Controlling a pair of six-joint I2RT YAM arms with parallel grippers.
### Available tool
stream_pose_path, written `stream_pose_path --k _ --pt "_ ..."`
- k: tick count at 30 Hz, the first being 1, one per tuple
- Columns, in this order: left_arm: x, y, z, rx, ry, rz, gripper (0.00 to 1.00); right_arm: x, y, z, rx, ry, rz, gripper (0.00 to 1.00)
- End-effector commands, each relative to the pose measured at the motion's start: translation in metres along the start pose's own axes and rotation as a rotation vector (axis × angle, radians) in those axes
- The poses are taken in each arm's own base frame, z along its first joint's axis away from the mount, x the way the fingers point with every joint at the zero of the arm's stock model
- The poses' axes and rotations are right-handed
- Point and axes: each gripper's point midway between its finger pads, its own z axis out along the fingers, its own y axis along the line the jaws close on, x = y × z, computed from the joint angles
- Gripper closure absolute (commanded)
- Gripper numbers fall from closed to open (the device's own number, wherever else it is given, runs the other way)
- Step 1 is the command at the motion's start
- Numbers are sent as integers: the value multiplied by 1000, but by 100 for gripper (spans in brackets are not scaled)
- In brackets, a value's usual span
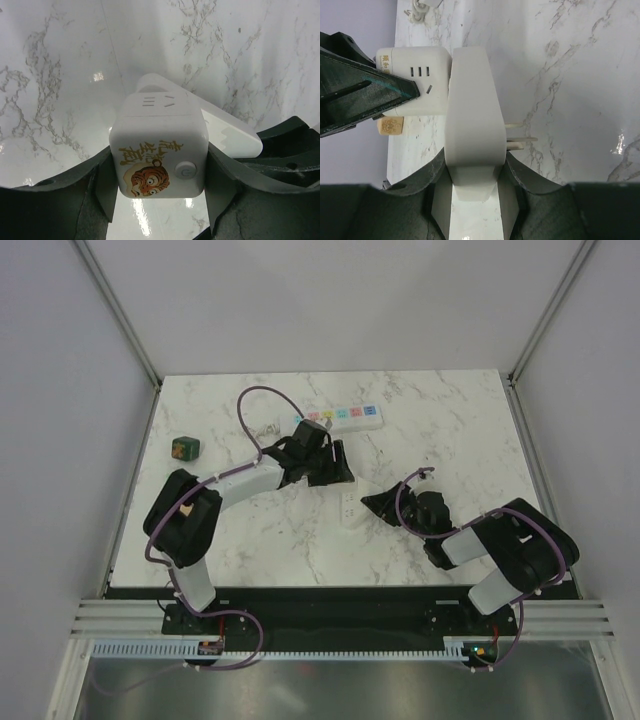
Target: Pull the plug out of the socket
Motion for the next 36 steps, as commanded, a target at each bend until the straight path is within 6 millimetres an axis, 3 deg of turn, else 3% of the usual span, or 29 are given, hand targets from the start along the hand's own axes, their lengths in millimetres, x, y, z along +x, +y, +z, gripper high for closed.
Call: stream_pose_path --k 1,3,6,10,12,17,19,22,25,30,34,35,36 --pt "-8 -10 -25 174 -12 -32 98 22 -82 -17 305 57 -81 100" --pt "-8 -6 -25 246 2 -128 98 22 -82 -17 304 59 -82 100" --pt "-9 4 -23 198 -12 -138 98 22 -83 -17 306 58 -80 100" --pt "-10 29 -28 -99 -60 69 98 22 -83 -17 308 58 -81 100" --pt "-12 31 -32 -183 -84 134 98 22 -83 -17 307 59 -81 100" --pt "3 14 -30 33 -14 57 98 22 -83 -17 308 58 -81 100" --pt "-1 8 -29 94 -28 5 98 22 -83 -17 308 58 -82 100" --pt "0 13 -31 193 -3 -108 98 22 -83 -17 309 59 -82 100" --pt "-7 22 -33 151 -30 -98 98 21 -83 -17 308 58 -82 100" --pt "-15 56 -45 -202 -96 95 98 22 -83 -17 309 59 -84 100" --pt "-13 58 -51 -200 -106 119 98 22 -84 -17 311 59 -82 100" --pt "-4 55 -50 -130 -67 100 98 22 -84 -17 311 59 -82 100" --pt "-10 48 -48 -70 -88 79 98 22 -84 -17 312 61 -82 100"
